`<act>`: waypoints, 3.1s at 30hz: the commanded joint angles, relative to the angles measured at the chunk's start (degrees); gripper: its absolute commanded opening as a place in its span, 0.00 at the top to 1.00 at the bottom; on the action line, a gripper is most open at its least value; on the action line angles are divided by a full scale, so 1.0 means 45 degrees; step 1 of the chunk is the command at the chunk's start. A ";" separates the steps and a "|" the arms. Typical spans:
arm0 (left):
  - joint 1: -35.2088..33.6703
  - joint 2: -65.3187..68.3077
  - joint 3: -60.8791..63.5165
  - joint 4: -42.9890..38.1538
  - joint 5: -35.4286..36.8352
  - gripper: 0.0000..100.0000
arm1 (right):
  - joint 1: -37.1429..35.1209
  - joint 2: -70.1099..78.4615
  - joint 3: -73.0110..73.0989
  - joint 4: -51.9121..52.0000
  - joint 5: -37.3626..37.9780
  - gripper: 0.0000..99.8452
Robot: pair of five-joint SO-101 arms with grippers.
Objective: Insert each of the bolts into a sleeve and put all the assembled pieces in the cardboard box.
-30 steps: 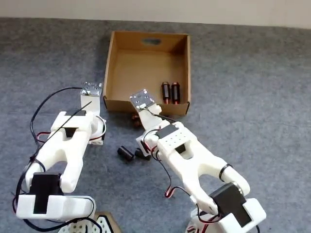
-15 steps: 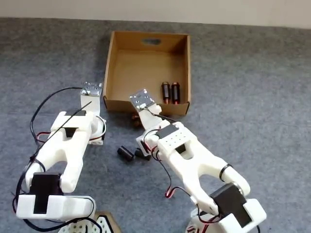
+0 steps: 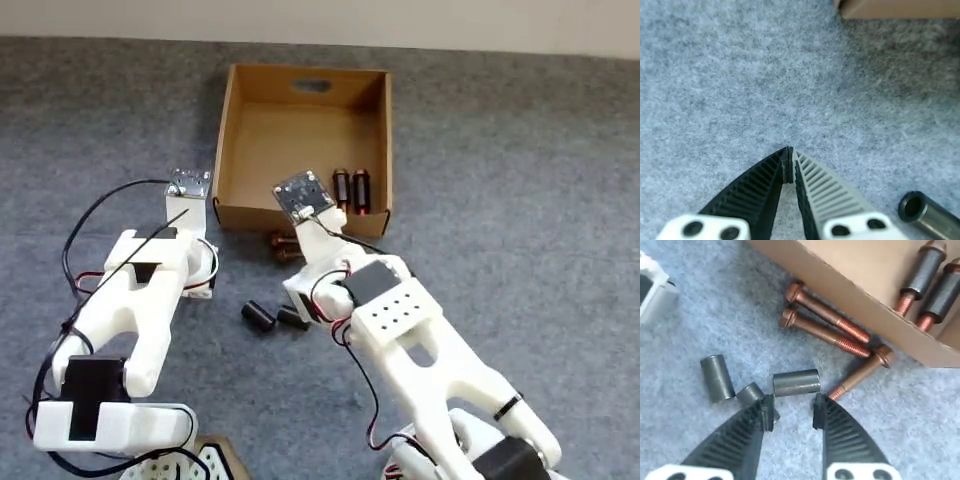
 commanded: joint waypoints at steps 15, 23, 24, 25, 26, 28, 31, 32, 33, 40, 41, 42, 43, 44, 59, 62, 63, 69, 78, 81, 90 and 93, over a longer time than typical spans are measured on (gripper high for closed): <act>0.0244 0.0010 -0.0029 -0.0137 -0.0039 0.97 | -0.0107 0.4562 -0.1670 -0.0908 0.0703 0.72; 0.0244 0.0010 -0.0029 -0.0137 -0.0039 0.97 | -0.0127 0.4991 -0.1944 -0.0908 0.1055 0.72; 0.0244 0.0010 -0.0029 -0.0137 -0.0039 0.97 | -0.0127 0.4972 -0.1944 -0.0869 0.1035 0.72; 0.0244 0.0010 -0.0029 -0.0137 -0.0039 0.97 | -0.0127 0.4952 -0.1944 -0.0850 0.1035 0.72; 0.0244 0.0010 -0.0029 -0.0137 -0.0039 0.97 | -0.0127 0.4952 -0.1963 -0.0850 0.1035 0.72; 0.0244 0.0010 -0.0029 -0.0137 -0.0039 0.97 | -0.0127 0.4952 -0.1963 -0.0850 0.1035 0.72; 0.0244 0.0010 -0.0029 -0.0137 -0.0039 0.97 | -0.0147 0.4952 -0.1963 -0.0850 0.1016 0.72; 0.0244 0.0010 -0.0029 -0.0137 -0.0039 0.97 | -0.0166 0.4933 -0.1983 -0.0850 0.0996 0.72; 0.0244 0.0010 -0.0029 -0.0137 -0.0039 0.97 | -0.0264 0.4933 -0.1983 -0.0850 0.0957 0.72; 0.0244 0.0010 -0.0029 -0.0156 -0.0039 0.97 | -0.1182 0.3643 -0.2022 -0.0635 0.0391 0.72; 0.0244 0.0010 -0.0029 -0.0156 -0.0039 0.97 | -0.1260 0.3546 -0.2002 -0.0674 0.0391 0.72; 0.0244 0.0010 -0.0029 -0.0156 -0.0039 0.97 | -0.1260 0.3565 -0.1983 -0.0674 0.0391 0.72; 0.0244 0.0010 -0.0029 -0.0156 -0.0039 0.97 | -0.1241 0.3663 -0.1963 -0.0674 0.0391 0.72; 0.0244 0.0010 -0.0029 -0.0156 -0.0039 0.97 | -0.1201 0.3819 -0.1924 -0.0674 0.0449 0.72; 0.0244 0.0010 -0.0029 -0.0156 -0.0039 0.97 | -0.0205 0.5753 -0.2022 -0.1416 -0.1407 0.74; 0.0244 0.0010 -0.0029 -0.0156 -0.0039 0.97 | -0.0479 0.5792 -0.2022 -0.1397 -0.1446 0.82; 0.0244 0.0010 -0.0029 -0.0156 -0.0039 0.97 | -0.0479 0.5792 -0.2022 -0.1397 -0.1465 0.85; 0.0244 0.0010 -0.0029 -0.0156 -0.0039 0.97 | -0.0459 0.5792 -0.1924 -0.1377 -0.1465 0.87; 0.0244 0.0010 -0.0029 -0.0156 -0.0039 0.97 | -0.0498 0.5753 -0.2042 -0.0400 -0.1446 0.83; 0.0244 0.0010 -0.0029 -0.0156 -0.0039 0.97 | -0.0498 0.5812 -0.2022 -0.0225 -0.1426 0.76; 0.0244 0.0010 -0.0029 -0.0156 -0.0039 0.97 | -0.0498 0.5832 -0.2022 -0.0283 -0.1426 0.80; 0.0244 0.0010 -0.0029 -0.0156 -0.0039 0.97 | -0.0498 0.5832 -0.2022 -0.0303 -0.1407 0.81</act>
